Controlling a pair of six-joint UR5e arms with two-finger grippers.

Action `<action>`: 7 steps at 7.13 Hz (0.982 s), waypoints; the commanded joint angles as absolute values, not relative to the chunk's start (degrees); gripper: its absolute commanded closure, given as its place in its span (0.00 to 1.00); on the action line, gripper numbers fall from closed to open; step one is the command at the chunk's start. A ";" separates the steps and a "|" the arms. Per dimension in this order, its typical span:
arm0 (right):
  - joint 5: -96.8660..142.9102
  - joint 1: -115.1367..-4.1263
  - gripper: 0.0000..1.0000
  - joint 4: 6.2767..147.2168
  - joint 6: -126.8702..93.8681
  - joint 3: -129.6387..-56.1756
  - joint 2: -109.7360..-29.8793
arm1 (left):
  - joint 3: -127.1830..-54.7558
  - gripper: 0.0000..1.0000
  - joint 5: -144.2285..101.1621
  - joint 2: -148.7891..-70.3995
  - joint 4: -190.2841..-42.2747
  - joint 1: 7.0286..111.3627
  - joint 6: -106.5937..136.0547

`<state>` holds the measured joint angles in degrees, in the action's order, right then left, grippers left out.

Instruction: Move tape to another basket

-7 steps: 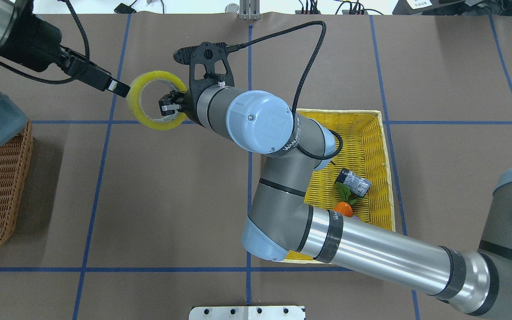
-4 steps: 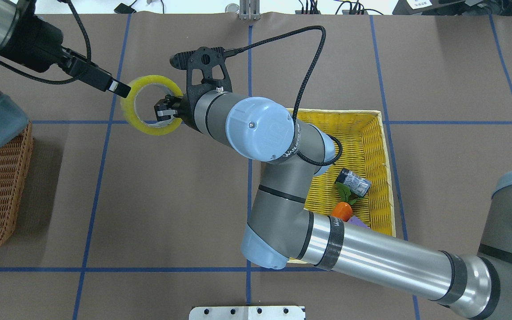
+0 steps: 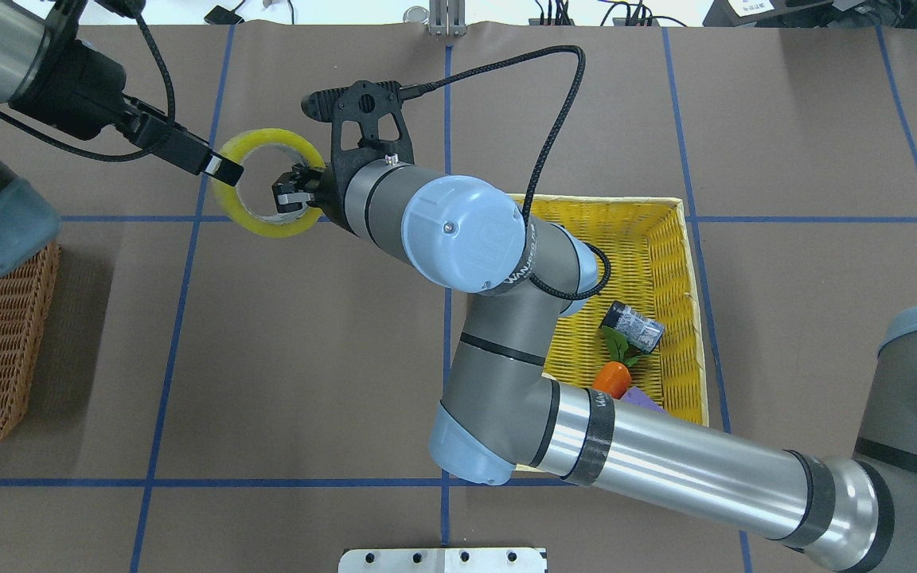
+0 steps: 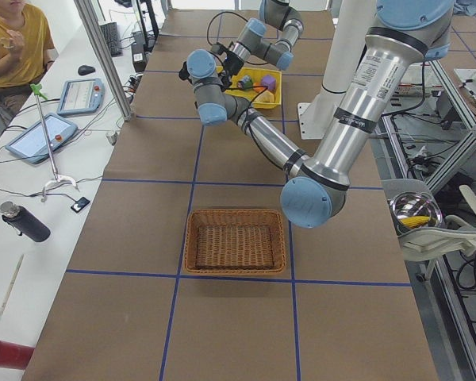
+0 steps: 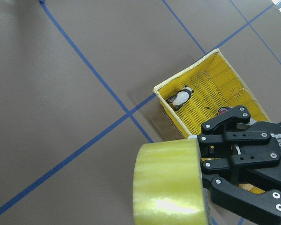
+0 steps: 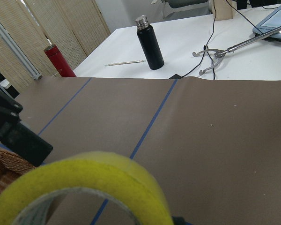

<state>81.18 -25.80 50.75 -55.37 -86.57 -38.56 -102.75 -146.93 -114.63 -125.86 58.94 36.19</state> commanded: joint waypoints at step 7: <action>79.37 -23.82 0.00 45.11 -55.46 -86.57 -39.89 | -102.74 1.00 -146.95 -114.70 -127.97 57.92 36.21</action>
<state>79.36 -24.07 47.10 -55.39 -86.57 -39.07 -102.76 -146.96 -114.80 -127.70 57.97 36.18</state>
